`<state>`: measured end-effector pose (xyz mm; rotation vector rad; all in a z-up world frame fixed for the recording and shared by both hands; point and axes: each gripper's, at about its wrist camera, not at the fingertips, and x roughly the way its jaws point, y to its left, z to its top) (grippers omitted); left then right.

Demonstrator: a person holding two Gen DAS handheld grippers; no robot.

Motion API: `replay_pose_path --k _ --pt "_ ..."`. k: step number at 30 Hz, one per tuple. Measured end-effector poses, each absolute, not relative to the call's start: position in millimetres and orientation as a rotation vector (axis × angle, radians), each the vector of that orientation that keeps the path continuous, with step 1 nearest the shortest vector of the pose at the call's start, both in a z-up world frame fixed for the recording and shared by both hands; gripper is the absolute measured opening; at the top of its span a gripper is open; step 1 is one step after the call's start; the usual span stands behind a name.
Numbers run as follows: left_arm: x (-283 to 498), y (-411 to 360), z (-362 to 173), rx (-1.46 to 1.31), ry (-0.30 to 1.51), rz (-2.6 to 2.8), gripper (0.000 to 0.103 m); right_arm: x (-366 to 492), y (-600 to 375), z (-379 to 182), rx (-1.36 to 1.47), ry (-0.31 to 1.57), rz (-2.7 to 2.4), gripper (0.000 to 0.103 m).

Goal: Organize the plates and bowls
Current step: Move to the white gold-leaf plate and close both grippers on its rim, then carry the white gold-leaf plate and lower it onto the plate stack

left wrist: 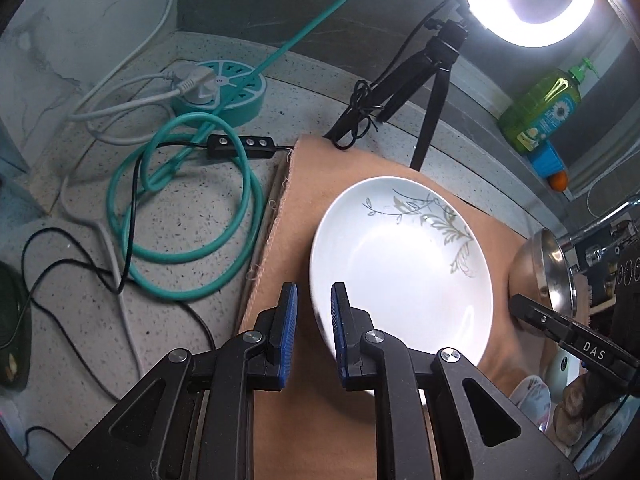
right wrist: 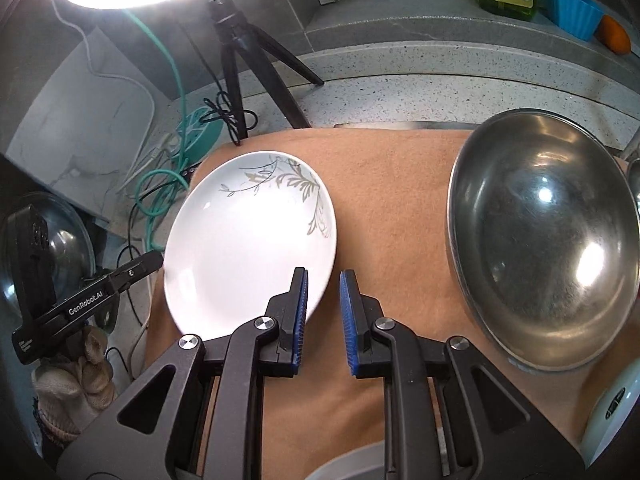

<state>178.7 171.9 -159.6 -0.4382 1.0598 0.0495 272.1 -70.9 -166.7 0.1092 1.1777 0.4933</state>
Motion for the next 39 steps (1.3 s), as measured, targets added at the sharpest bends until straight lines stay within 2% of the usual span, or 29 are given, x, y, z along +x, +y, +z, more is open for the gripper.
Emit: replay_pose_path --k 14,16,24,39 --pt "193 176 -172 -0.445 1.076 0.031 0.014 296 -52 -187 0.077 1.23 0.483 0.016" --pt "194 176 -174 -0.445 1.078 0.028 0.014 299 -50 -190 0.073 1.236 0.485 0.011" --pt "198 171 -179 -0.44 1.082 0.011 0.007 304 -50 -195 0.09 1.255 0.491 0.006" --pt "179 176 -168 -0.455 1.057 0.023 0.007 289 -50 -186 0.108 1.259 0.517 0.006"
